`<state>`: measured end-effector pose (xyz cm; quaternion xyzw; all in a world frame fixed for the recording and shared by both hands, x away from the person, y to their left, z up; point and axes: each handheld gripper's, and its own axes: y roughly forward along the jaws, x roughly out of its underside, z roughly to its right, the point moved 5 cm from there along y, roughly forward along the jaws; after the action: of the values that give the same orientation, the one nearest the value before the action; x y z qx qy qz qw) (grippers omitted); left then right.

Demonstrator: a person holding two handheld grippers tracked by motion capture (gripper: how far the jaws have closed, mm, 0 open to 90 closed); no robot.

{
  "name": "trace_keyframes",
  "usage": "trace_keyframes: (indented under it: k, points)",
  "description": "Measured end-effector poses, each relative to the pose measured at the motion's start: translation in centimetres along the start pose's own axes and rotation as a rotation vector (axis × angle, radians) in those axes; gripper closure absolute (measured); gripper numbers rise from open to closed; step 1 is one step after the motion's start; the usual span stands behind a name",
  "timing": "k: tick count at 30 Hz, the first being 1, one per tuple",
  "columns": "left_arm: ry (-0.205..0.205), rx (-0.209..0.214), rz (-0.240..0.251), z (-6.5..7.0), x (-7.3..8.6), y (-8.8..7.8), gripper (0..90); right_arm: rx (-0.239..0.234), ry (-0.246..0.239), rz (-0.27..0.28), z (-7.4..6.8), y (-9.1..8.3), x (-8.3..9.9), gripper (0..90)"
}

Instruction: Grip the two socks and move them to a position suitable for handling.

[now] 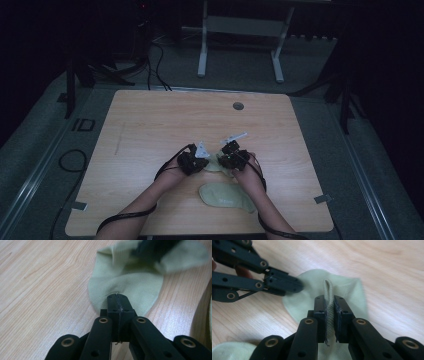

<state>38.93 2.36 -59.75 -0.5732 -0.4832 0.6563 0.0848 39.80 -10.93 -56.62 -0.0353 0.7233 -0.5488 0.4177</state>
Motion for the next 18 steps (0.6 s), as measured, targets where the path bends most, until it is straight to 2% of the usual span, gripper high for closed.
trace_keyframes:
  k: [1,7,8,9,13,14,17,18]
  points:
    - [0.003,-0.001,-0.002,0.0,0.0,0.0,89.3,0.003,0.013,0.014,0.7,-0.8,-0.1,81.7]
    - [0.026,0.003,-0.006,0.0,-0.1,0.0,89.3,0.004,0.042,0.045,2.3,-2.7,-0.1,81.6]
    - [0.034,0.008,-0.010,0.0,-0.1,0.0,89.3,0.009,0.054,0.047,3.1,-3.3,0.1,81.6]
    - [0.034,0.008,-0.010,0.0,-0.1,0.0,89.3,0.015,0.060,0.046,3.5,-3.5,0.2,81.6]
    - [0.075,0.000,-0.017,0.0,-0.1,0.0,89.3,0.021,0.083,0.047,4.7,-4.0,0.6,81.5]
    - [0.086,-0.004,-0.019,0.0,-0.1,0.0,89.3,0.017,0.109,0.051,5.5,-4.3,1.0,81.3]
    - [0.085,-0.007,-0.017,-0.1,-0.2,0.1,89.2,0.018,0.132,0.047,6.3,-4.3,1.5,80.9]
    - [0.083,-0.007,-0.018,-0.1,-0.2,0.1,89.3,0.016,0.155,0.041,7.1,-4.3,2.0,79.1]
